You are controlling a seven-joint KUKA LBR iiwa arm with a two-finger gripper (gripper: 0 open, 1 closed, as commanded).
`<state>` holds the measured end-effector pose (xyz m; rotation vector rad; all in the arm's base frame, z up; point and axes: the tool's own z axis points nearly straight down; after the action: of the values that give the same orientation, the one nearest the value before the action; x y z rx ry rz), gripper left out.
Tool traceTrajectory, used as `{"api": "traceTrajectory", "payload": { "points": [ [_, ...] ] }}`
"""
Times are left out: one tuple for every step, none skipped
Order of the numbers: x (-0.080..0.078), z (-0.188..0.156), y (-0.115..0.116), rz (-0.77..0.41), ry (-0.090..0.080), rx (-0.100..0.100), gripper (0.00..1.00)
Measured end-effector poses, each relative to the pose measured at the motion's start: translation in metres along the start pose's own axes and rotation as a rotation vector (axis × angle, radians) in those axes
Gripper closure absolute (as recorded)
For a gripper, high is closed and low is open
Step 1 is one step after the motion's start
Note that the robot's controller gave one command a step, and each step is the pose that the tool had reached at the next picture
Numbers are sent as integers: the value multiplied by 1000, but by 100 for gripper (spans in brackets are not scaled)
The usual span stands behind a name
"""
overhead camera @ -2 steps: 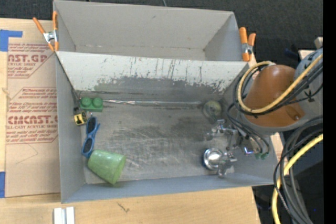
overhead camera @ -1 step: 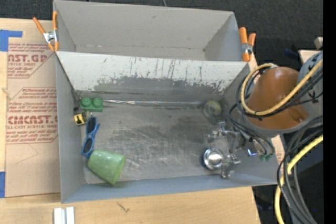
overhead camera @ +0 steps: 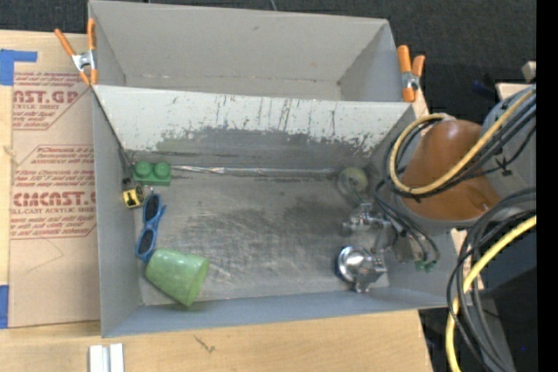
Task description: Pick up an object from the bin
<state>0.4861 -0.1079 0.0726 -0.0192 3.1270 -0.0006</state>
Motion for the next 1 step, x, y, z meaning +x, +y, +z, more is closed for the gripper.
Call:
{"api": "traceTrajectory", "payload": {
  "points": [
    [3, 0, 3, 104, 0, 0, 0]
  ]
}}
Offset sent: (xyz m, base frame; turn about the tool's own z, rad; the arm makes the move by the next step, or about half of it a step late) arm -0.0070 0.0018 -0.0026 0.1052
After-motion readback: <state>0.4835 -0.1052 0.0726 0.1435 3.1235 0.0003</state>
